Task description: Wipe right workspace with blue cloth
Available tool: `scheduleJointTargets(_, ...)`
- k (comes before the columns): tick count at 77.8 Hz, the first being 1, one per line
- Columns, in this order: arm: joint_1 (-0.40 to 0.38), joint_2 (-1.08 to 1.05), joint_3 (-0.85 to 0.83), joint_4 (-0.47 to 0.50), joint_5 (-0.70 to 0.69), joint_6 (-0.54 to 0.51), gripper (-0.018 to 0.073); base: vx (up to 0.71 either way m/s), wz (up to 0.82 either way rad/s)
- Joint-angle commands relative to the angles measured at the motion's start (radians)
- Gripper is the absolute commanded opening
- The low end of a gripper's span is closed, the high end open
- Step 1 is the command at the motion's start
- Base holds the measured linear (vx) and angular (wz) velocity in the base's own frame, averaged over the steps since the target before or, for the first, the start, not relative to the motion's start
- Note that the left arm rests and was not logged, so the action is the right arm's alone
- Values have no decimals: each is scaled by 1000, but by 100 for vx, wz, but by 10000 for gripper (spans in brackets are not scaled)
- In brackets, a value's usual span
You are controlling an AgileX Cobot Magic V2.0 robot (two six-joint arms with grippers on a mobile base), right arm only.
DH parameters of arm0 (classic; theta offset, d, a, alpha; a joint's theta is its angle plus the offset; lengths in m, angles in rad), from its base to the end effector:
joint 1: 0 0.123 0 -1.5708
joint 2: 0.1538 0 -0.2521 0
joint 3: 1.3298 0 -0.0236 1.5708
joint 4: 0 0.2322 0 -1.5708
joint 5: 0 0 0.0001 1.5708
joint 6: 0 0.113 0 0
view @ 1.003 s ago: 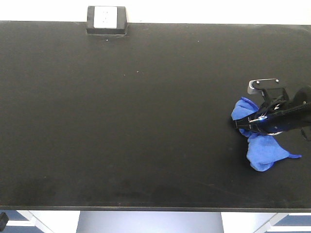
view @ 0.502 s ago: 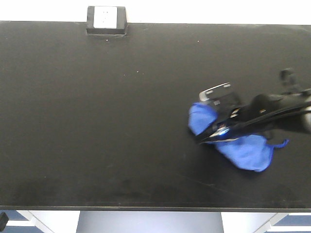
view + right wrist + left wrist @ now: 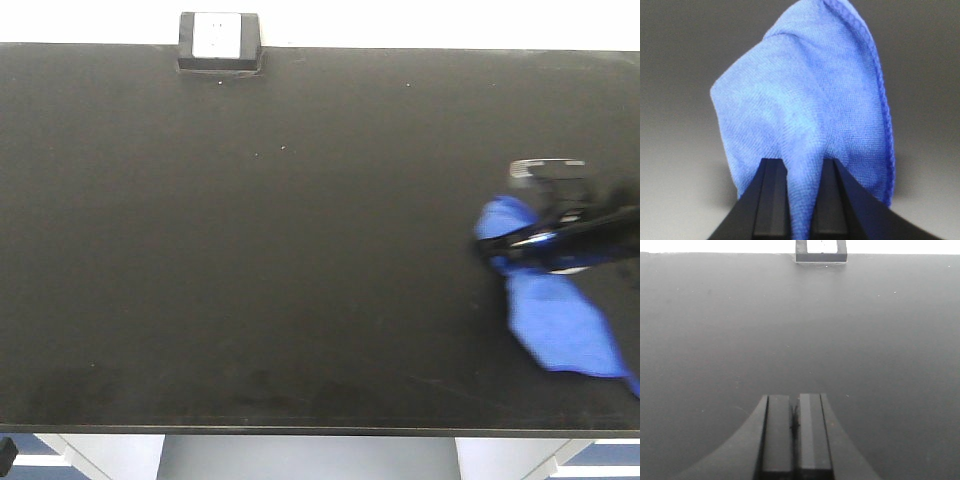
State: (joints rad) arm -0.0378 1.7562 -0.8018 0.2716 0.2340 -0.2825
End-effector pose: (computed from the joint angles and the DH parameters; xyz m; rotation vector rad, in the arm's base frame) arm 0.3039 -0.0044 0.0988 0.0062 2.6616 0.0647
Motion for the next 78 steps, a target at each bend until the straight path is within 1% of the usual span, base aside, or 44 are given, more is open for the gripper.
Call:
scheduleJointTargets(1, -38, -22, -7, 27, 27, -4, -3, 0, 0)
scheduleJointTargets(4, -31, -22, -7, 50, 43, -13, -3, 0, 0)
scheduleJointTargets(8, -4, -22, -7, 77, 60, -49, -3, 0, 0)
scheduleJointTargets(12, 42, -22, -7, 104, 86, -92, -3, 0, 0)
scheduleJointTargets(14, 84, -22, -7, 118, 98, -117, -3, 0, 0)
scheduleJointTargets(19, 162, -22, -7, 153, 119, -177, -3, 0, 0)
scheduleJointTargets(23, 243, -22, -7, 178, 136, -218, -3, 0, -1)
scheduleJointTargets(30, 364, -22, -7, 187, 139, -261, -3, 0, 0)
scheduleJointTargets(35, 417, -22, -7, 186, 121, -268, -3, 0, 0)
scheduleJointTargets(38, 429, -22, -7, 183, 107, -266, -3, 0, 0)
scheduleJointTargets(43, 423, -22, -7, 180, 81, -264, -3, 0, 0)
scheduleJointTargets(50, 358, -22, -7, 176, 51, -264, -3, 0, 0)
scheduleJointTargets(54, 303, -22, -7, 176, 38, -263, -3, 0, 0)
scheduleJointTargets(55, 276, -22, -7, 177, 34, -263, -3, 0, 0)
scheduleJointTargets(67, 80, -22, -7, 210, 0, -231, -1, 0, 0)
scheduleJointTargets(71, 30, -22, -7, 215, -2, -232, 0, 0, 0)
scheduleJointTargets(78, -20, -22, -7, 225, -5, -235, 9, 0, 0)
